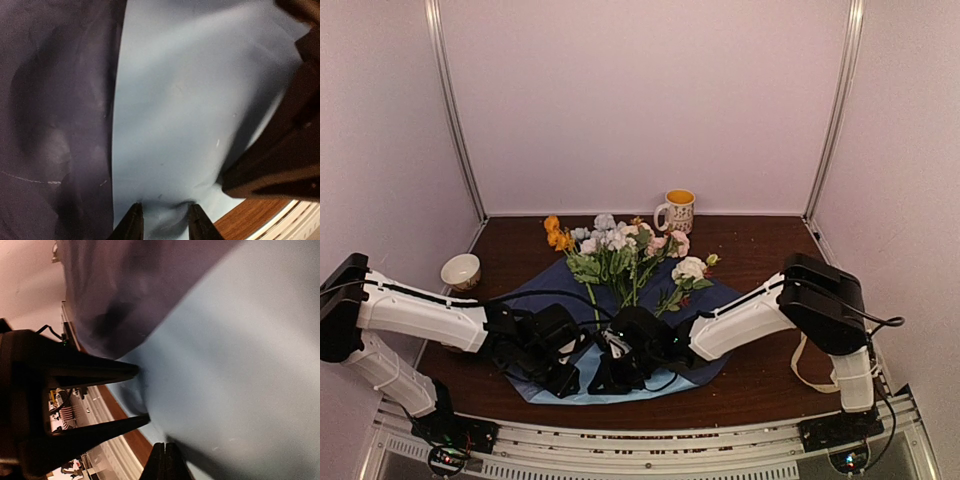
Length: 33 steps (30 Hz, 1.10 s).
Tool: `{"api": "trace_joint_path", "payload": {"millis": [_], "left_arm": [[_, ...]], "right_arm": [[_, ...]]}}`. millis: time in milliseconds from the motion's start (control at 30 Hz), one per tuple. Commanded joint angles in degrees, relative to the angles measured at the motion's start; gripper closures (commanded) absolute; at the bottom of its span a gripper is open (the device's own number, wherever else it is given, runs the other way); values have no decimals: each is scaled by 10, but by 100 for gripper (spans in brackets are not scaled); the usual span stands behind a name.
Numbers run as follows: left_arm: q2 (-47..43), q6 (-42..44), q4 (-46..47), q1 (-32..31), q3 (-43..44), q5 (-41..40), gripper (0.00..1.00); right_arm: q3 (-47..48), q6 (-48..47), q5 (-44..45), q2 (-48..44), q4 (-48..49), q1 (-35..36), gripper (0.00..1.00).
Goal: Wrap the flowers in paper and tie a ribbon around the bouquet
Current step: Press the 1/4-folded wrapping paper at the center of the board.
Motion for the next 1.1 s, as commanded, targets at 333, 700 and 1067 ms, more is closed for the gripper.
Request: {"api": "trace_joint_path", "payload": {"millis": [333, 700, 1067], "left_arm": [[-139, 28, -134, 159, 38, 86, 36], [-309, -46, -146, 412, -73, 123, 21], [-309, -167, -115, 439, -147, 78, 24]], "right_arm": [[9, -4, 36, 36, -79, -3, 100], [14, -13, 36, 35, -80, 0, 100], [19, -18, 36, 37, -81, 0, 100]]}}
